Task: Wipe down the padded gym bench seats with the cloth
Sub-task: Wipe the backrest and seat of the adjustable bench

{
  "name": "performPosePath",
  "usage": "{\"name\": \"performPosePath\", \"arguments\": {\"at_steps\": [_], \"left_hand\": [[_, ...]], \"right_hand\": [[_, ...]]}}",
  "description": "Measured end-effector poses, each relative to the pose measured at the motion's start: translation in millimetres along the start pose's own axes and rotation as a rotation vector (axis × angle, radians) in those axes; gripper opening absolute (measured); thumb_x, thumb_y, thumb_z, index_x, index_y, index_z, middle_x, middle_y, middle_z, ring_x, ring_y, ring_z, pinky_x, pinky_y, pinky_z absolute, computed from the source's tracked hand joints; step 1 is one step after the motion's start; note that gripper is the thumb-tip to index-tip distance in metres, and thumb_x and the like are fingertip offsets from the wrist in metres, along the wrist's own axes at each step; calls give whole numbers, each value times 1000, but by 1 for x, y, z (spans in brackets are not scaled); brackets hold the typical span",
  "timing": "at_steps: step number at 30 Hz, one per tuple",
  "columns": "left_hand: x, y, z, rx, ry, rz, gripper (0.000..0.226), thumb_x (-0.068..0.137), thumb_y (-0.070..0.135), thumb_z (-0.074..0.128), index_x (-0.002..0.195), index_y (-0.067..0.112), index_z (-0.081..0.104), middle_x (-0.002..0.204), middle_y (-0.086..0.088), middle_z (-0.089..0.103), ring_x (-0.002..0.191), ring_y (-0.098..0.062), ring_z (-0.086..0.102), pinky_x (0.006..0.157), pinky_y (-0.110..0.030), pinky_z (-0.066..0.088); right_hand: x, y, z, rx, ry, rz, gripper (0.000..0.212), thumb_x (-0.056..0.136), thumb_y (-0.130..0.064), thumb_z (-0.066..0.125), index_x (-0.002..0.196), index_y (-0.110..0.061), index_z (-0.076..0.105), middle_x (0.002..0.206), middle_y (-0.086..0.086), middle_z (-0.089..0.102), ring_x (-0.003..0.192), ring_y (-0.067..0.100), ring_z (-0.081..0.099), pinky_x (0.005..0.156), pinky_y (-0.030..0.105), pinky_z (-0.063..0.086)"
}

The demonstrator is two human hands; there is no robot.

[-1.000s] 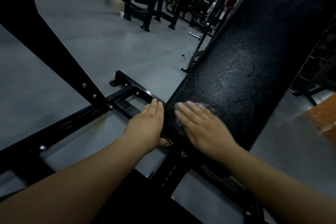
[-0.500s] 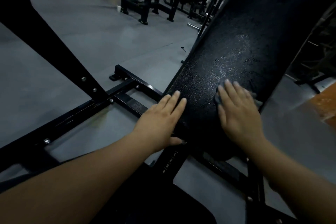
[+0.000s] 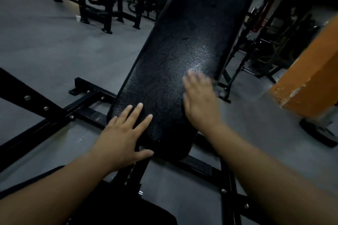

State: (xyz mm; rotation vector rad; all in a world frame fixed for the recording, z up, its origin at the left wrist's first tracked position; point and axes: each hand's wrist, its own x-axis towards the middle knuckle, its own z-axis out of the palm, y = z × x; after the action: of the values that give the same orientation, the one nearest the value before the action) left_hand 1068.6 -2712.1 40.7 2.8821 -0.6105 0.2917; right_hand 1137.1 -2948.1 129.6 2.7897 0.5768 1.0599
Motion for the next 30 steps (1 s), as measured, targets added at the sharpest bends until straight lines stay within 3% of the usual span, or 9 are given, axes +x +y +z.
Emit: {"name": "performPosePath", "arguments": {"at_steps": [2, 4, 9, 13, 17, 19, 23, 27, 30], "left_hand": [[0, 0, -3, -2, -15, -10, 105, 66, 90, 14, 155, 41, -9, 162, 1, -28, 152, -24, -16, 122, -49, 19], [-1, 1, -3, 10, -22, -17, 105, 64, 90, 12, 154, 42, -13, 160, 2, -32, 151, -22, -20, 123, -47, 17], [-2, 6, -6, -2, -37, -40, 105, 64, 88, 11, 154, 40, -15, 158, 4, -35, 150, -20, -23, 124, -43, 17], [2, 17, -14, -42, -84, -84, 103, 79, 81, 44, 156, 38, -9, 159, 4, -34, 150, -20, -22, 123, -43, 20], [4, 15, -23, -23, -131, -71, 102, 83, 74, 53, 155, 41, -10, 159, 9, -33, 150, -17, -21, 120, -44, 28], [2, 13, -22, -23, -135, -56, 103, 83, 73, 55, 155, 42, -11, 160, 10, -33, 150, -16, -21, 118, -44, 32], [-2, 5, -23, 26, -111, -16, 101, 85, 68, 56, 157, 38, -8, 161, 7, -30, 151, -16, -18, 117, -41, 33], [-11, -3, -26, 39, -116, 33, 99, 89, 60, 58, 159, 28, -5, 163, 2, -26, 152, -18, -16, 119, -35, 23], [-24, -11, -25, 9, -167, 16, 98, 92, 56, 57, 159, 20, -6, 164, 0, -25, 152, -18, -13, 122, -35, 15]], "right_hand": [[-46, -3, -4, 30, -123, -267, 45, 101, -23, 45, 144, -10, 52, 155, 8, 44, 145, 32, 36, 120, 46, 24], [-49, 25, -11, 37, -143, -382, 43, 103, -21, 45, 144, -9, 52, 154, 8, 45, 144, 29, 38, 119, 48, 29], [8, 15, -8, 20, 62, 82, 46, 98, -19, 44, 141, -7, 54, 151, 12, 47, 142, 36, 39, 120, 49, 24], [-52, -39, 7, 56, -113, -383, 50, 91, -17, 44, 138, -7, 57, 149, 10, 51, 137, 34, 46, 114, 46, 36], [-90, -11, 1, 75, -185, -586, 45, 97, -16, 43, 139, -11, 58, 150, 5, 50, 140, 28, 46, 114, 45, 37], [-82, -5, 4, 74, -119, -527, 42, 99, -16, 46, 139, -11, 58, 150, 5, 50, 140, 27, 46, 115, 45, 35], [-80, -54, 21, 133, 17, -211, 38, 98, -12, 49, 134, -10, 62, 146, 6, 55, 137, 28, 49, 115, 43, 34], [-106, -43, 17, 157, -134, -511, 41, 105, -13, 34, 136, -11, 61, 148, 6, 53, 139, 29, 47, 115, 44, 34], [-87, -34, 14, 109, -123, -412, 39, 100, -8, 49, 138, -9, 59, 149, 8, 50, 140, 30, 44, 117, 44, 30]]}}
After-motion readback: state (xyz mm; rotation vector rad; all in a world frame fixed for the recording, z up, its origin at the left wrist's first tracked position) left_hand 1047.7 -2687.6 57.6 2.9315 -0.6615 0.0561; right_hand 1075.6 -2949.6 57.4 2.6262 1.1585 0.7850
